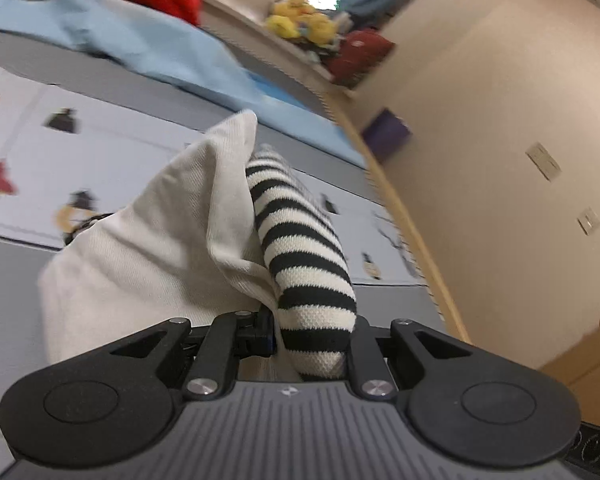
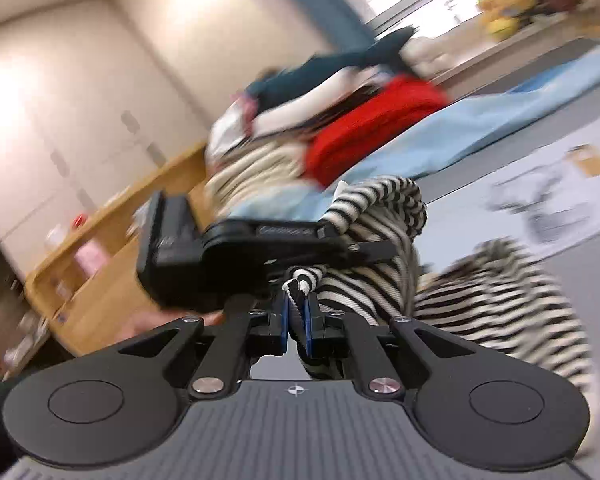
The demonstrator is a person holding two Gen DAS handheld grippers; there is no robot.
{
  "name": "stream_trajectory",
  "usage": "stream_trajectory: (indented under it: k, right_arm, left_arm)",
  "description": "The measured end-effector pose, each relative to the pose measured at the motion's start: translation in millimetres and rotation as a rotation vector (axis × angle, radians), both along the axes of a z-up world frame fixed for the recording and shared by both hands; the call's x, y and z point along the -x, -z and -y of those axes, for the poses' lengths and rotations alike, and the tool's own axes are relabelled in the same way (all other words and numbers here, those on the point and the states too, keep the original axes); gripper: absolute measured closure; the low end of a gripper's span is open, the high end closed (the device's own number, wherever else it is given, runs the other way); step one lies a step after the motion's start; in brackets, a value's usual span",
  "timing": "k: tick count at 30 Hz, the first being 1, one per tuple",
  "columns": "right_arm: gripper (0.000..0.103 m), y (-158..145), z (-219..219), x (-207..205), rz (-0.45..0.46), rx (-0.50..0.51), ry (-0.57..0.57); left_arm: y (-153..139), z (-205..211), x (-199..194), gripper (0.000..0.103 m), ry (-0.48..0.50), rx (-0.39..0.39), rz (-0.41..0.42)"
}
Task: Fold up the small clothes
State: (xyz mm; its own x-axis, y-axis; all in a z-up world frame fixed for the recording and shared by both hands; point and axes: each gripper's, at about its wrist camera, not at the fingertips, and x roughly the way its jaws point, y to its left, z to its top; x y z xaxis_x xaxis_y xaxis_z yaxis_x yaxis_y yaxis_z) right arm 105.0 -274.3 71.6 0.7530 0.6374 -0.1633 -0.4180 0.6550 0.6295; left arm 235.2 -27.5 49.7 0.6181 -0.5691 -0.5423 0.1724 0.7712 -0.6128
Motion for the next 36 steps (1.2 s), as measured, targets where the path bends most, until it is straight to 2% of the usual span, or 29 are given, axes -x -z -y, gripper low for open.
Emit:
stream_trajectory:
  k: [1,3,4,7,10,11,13,14,15,17,19,21,23,25,28,31,32,33,34,36]
  right_arm:
    - [0.095,1.0,14.0,4.3,-0.008,-0.009,0.034]
    - [0.095,5.5,39.4,11.0,-0.039,-0.021,0.105]
    - [0.096,9.5,50.5,13.5,-0.064,-0.025,0.140]
    - [0.096,23.7,75.4,10.6,-0.178,-0.019,0.230]
    - [0.097,48.4,89.9,-1.2,-0.366,0.046,0.324]
    - [0.097,60.0,94.2,-6.8,-0.457,0.078,0.366]
    - [0.095,76.5,98.1,-12.9,-0.577,0.140,0.435]
    - [0.092,80.6,99.2,-13.8,-0.603,0.129,0.458]
    - [0.091,80.4,96.4,-16.7,-0.611,0.107,0.483]
    - [0.082,75.6,98.5,-21.3,-0.591,0.094,0.507]
    - [0.056,70.2,99.8,-26.2,-0.545,0.089,0.500]
    - [0.054,63.9,97.2,-39.9,-0.491,0.105,0.463]
    - [0.054,61.9,91.0,-55.3,-0.454,0.142,0.378]
    - [0.054,70.5,79.9,-73.8,-0.464,0.179,0.268]
    - [0.054,77.1,63.1,-94.1,-0.507,0.285,0.200]
    - [0.054,85.3,47.2,-100.9,-0.517,0.348,0.106]
    - [0.055,85.8,43.1,-100.3,-0.517,0.366,0.091]
    - [0.069,85.5,42.4,-98.4,-0.509,0.374,0.086]
    - [0.098,82.5,44.8,-96.0,-0.501,0.364,0.082]
    - [0.098,74.1,59.7,-86.9,-0.474,0.266,0.100]
  left_arm:
    - [0.9,10.0,-0.8,0.081,0.013,0.013,0.003]
    - [1.9,26.7,-2.2,0.059,0.063,0.048,0.006]
    - [2.4,32.4,-2.4,0.054,0.091,0.051,0.005]
    - [1.0,27.4,0.7,0.053,0.122,0.088,0.032]
    - [2.0,2.0,0.4,0.053,0.075,0.123,0.016]
    - [3.9,-9.0,-0.4,0.053,0.056,0.126,-0.004]
    - [6.3,-25.0,-3.1,0.053,0.027,0.106,-0.036]
    - [6.5,-30.7,-3.4,0.053,0.021,0.081,-0.051]
    - [8.0,-36.4,-4.6,0.053,0.019,0.051,-0.066]
    - [11.0,-43.9,-4.2,0.053,0.035,0.003,-0.094]
    - [14.5,-54.1,4.1,0.053,0.060,-0.047,-0.104]
    - [16.8,-57.9,10.9,0.053,0.087,-0.100,-0.107]
    - [20.8,-58.4,16.3,0.053,0.122,-0.132,-0.119]
    - [26.9,-56.0,20.5,0.053,0.157,-0.181,-0.133]
    - [33.9,-49.2,26.6,0.053,0.200,-0.254,-0.142]
    - [38.8,-42.6,28.5,0.053,0.215,-0.284,-0.151]
    - [38.6,-41.1,28.9,0.053,0.215,-0.284,-0.154]
    - [39.3,-39.6,28.7,0.053,0.216,-0.282,-0.155]
    - [38.6,-38.0,29.2,0.053,0.218,-0.281,-0.153]
    - [37.2,-34.3,29.1,0.053,0.223,-0.276,-0.146]
